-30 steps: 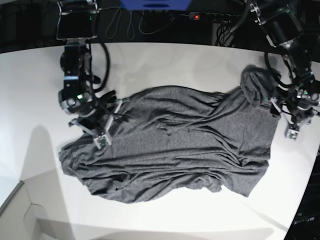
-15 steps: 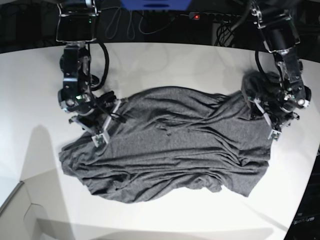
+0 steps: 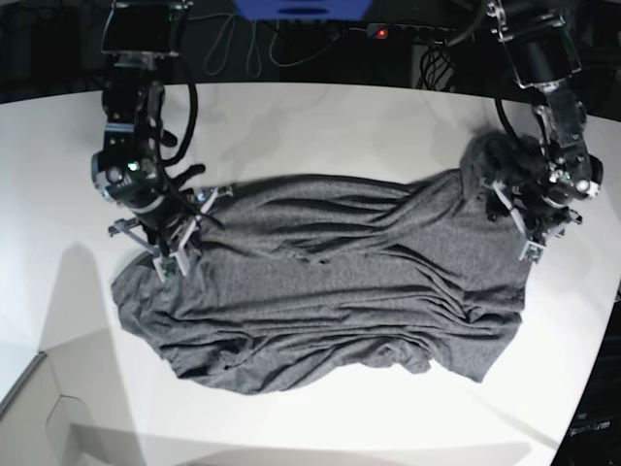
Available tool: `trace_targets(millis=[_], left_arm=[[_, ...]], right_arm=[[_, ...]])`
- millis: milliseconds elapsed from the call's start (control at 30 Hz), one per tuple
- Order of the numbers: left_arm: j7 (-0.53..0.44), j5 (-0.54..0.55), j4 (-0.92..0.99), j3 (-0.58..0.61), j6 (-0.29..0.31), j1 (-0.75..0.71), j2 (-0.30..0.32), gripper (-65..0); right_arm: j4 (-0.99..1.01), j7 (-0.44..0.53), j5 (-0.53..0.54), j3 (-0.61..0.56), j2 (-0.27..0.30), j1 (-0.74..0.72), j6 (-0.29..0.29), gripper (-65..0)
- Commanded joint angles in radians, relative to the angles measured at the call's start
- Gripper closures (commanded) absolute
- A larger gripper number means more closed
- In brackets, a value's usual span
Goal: Layout the t-shirt on the table in an organized manner, then fold the t-shirt properly
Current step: 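Pull the corners apart with both grippers to spread the shirt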
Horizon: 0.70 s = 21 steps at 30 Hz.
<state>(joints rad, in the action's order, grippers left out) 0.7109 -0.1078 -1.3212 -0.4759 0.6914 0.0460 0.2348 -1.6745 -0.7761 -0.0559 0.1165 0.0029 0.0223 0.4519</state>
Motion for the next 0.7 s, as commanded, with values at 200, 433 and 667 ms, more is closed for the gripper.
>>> trace_targets(millis=[200,433,667], left_arm=[[0.108,-0.039,-0.03,0.001,0.007,-0.034,0.011,-37.1],[0.102,-0.037,-0.03,0.001,0.007,-0.071,0.013,-37.1],[0.109,-0.037,-0.031,-0.001,0.007,-0.099,0.013,-37.1]], right_arm=[[-0.08,0.024,0.014,0.073,-0.001,0.092,0.003,0.0],[-0.082,0.024,0.014,0.125,0.003,0.143,0.006,0.0],[-0.083,0.054,0.015,0.133,0.003,0.201,0.006,0.0]])
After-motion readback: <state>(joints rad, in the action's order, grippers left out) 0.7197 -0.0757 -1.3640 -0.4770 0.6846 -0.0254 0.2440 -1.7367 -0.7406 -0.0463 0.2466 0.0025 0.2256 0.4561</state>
